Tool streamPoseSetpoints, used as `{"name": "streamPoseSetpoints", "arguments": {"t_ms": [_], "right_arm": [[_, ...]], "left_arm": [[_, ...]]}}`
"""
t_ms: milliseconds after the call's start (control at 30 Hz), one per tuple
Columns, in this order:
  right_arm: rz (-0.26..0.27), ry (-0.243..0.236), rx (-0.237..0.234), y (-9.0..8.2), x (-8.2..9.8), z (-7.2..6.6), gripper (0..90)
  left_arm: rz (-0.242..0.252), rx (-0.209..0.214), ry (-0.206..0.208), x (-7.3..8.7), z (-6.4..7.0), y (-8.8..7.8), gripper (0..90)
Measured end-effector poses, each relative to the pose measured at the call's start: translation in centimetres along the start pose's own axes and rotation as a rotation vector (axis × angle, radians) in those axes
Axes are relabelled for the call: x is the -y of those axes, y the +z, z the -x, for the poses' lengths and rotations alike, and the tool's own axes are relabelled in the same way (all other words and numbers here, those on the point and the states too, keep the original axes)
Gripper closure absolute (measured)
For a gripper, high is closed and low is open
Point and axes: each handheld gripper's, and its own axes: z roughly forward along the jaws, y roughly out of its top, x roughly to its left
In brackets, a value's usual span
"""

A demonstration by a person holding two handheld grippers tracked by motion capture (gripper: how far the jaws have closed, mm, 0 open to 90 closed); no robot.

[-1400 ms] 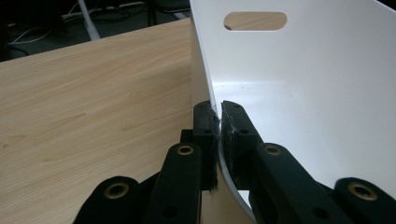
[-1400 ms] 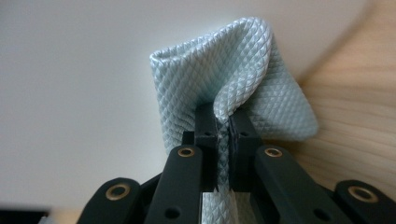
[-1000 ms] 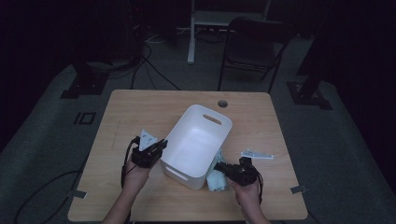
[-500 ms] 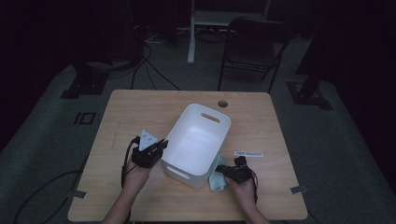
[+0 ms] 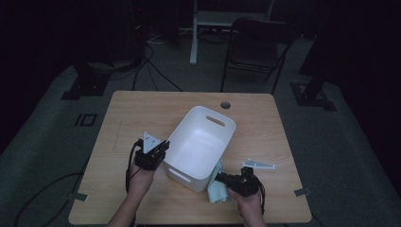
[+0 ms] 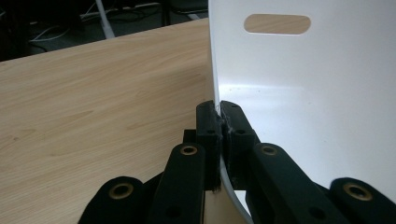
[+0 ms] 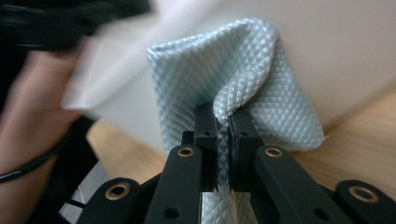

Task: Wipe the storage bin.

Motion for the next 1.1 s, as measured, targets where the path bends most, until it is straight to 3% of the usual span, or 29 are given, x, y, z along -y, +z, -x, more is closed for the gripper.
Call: {"name": "streamPoseSetpoints", "arguments": {"t_ms": [100,133,200,267,300,533,567,633,700,767,900,1000,1100], "right_arm": [[0.056,-0.07,0.012,-0.9,0.3,-2.1,84.3],[0.055,-0.1,0.025,-0.8,0.5,-2.7,84.3],[0.042,-0.115,0.037,-0.2,0.9,-2.8,84.3],[0.038,-0.089,0.033,0.1,1.0,-2.3,84.4],[0.027,-0.097,0.055,0.2,1.0,-2.1,84.4],[-0.02,-0.035,0.109,1.5,1.5,0.1,84.5],[-0.045,-0.008,0.148,2.3,1.8,1.4,84.5],[-0.075,0.025,0.164,3.0,2.2,2.5,84.5],[-0.097,0.026,0.183,3.4,2.5,3.0,84.5],[-0.142,0.076,0.191,4.3,3.1,4.1,84.5],[-0.136,0.096,0.165,3.8,3.0,3.5,84.5],[-0.102,0.083,0.102,2.6,2.8,1.9,84.4],[-0.057,0.037,0.038,1.2,2.4,-0.4,84.4]], "left_arm": [[-0.001,0.003,-0.002,0.0,0.1,0.0,87.2],[-0.001,0.011,-0.003,0.0,0.1,0.0,87.2],[-0.004,0.021,0.002,0.0,0.0,0.0,87.2],[-0.003,0.042,0.002,0.0,-0.1,-0.1,87.1],[-0.002,0.048,0.007,0.0,-0.1,-0.1,87.1],[-0.006,0.044,0.008,0.0,0.0,-0.1,86.9],[-0.005,0.041,0.009,0.0,0.1,-0.1,86.6],[-0.003,0.033,0.001,0.1,0.1,-0.1,86.5],[-0.001,0.023,-0.005,0.1,0.2,-0.1,86.7],[0.008,0.005,-0.024,0.2,0.3,-0.1,86.8],[0.014,-0.012,-0.035,0.2,0.4,0.0,87.2],[0.016,-0.016,-0.033,0.2,0.4,0.0,87.3],[0.015,-0.019,-0.032,0.3,0.5,0.0,87.3]]}}
